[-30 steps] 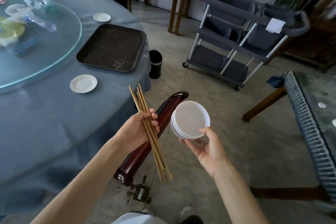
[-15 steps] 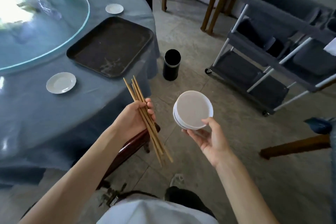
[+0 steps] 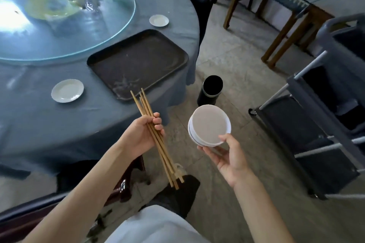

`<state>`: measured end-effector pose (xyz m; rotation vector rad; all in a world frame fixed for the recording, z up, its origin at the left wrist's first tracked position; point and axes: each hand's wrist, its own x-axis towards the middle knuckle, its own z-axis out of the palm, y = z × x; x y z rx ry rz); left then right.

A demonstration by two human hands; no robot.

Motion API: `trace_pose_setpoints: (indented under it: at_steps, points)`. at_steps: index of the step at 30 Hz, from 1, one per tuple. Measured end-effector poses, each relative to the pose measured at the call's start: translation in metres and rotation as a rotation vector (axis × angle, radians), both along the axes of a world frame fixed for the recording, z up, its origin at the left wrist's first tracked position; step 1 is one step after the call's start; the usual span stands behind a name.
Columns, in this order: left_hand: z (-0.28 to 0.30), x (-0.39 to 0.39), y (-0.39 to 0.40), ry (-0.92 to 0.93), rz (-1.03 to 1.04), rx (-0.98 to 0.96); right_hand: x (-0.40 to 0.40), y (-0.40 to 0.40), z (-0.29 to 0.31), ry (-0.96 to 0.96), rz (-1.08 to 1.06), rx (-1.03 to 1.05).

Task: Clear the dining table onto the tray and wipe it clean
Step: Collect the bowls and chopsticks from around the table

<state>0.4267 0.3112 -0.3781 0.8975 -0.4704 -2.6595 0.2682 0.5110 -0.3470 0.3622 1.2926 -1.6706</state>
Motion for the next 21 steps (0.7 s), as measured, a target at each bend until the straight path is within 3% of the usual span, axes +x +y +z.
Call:
trace_pose_setpoints:
  at_steps: [10,21]
  points:
    - [-0.031,-0.094,-0.074,-0.068,0.287,0.055,-0.133,-0.125,-0.020,0.092,0.310,0.030]
    - [-0.026,-0.074,-0.128,-0.110,0.656,0.109,-0.146,-0.255,-0.024,0.061,0.681,0.055]
